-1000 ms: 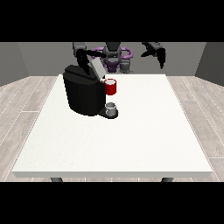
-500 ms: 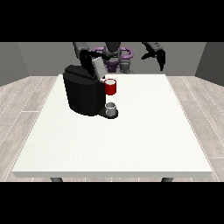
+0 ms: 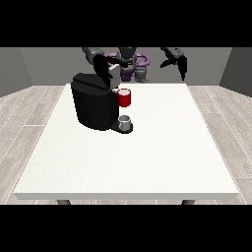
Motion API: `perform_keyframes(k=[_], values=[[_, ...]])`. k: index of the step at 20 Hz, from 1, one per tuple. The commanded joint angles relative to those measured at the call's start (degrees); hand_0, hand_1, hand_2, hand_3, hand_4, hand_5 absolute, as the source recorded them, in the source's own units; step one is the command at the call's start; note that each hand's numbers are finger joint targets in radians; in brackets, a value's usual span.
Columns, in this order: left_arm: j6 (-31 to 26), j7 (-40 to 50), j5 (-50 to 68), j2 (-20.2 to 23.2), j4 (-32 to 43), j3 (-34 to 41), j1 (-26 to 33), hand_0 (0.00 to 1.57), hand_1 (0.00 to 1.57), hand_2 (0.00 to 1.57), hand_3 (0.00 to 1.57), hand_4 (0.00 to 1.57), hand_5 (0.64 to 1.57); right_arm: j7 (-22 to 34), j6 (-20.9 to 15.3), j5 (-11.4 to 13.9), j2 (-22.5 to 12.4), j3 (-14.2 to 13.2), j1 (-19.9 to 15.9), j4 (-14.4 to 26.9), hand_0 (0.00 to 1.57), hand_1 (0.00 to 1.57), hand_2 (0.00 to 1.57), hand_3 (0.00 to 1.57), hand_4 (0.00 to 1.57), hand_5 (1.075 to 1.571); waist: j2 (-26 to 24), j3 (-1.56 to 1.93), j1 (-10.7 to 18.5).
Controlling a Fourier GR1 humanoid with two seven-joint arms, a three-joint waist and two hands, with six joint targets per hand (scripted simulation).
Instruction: Insert the coffee pod into the coffee machine and close the lid
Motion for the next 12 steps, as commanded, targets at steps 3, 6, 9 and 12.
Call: perform_keyframes(k=[3, 6, 9, 12], values=[[-1.5, -1.0, 1.0, 0.7, 0.2, 0.0, -1.7, 0.00, 0.00, 0.00, 0.00, 0.40, 1.571, -1.8, -0.3, 3.2, 1.9, 4.0, -4.6, -1.9, 0.00, 0.00, 0.00, 0.00, 0.00, 1.571, 1.5, -0.52, 4.7], [-1.7, -1.5, 1.5, 0.6, 0.7, 0.1, -4.3, 0.00, 0.00, 0.00, 0.00, 0.41, 1.571, -0.6, -1.9, 4.7, 1.7, 4.3, -7.5, -3.3, 0.00, 0.00, 0.00, 0.00, 0.08, 1.571, 3.6, -0.54, 6.5], [-1.3, -2.4, 0.2, 0.1, 1.3, -1.1, -4.2, 0.00, 0.00, 0.00, 0.00, 0.40, 1.571, 1.3, -1.3, 5.6, -0.2, 4.2, -9.5, -4.3, 0.00, 0.00, 0.00, 0.00, 0.30, 1.571, 4.3, -0.54, 7.5], [-3.2, -1.0, 1.1, 0.1, 0.7, -2.0, -4.6, 0.00, 0.00, 0.00, 0.00, 0.43, 1.571, 3.9, -3.4, 6.2, 0.7, 3.7, -9.2, -5.3, 0.00, 0.00, 0.00, 0.00, 0.24, 1.571, 3.8, -0.49, 10.6]])
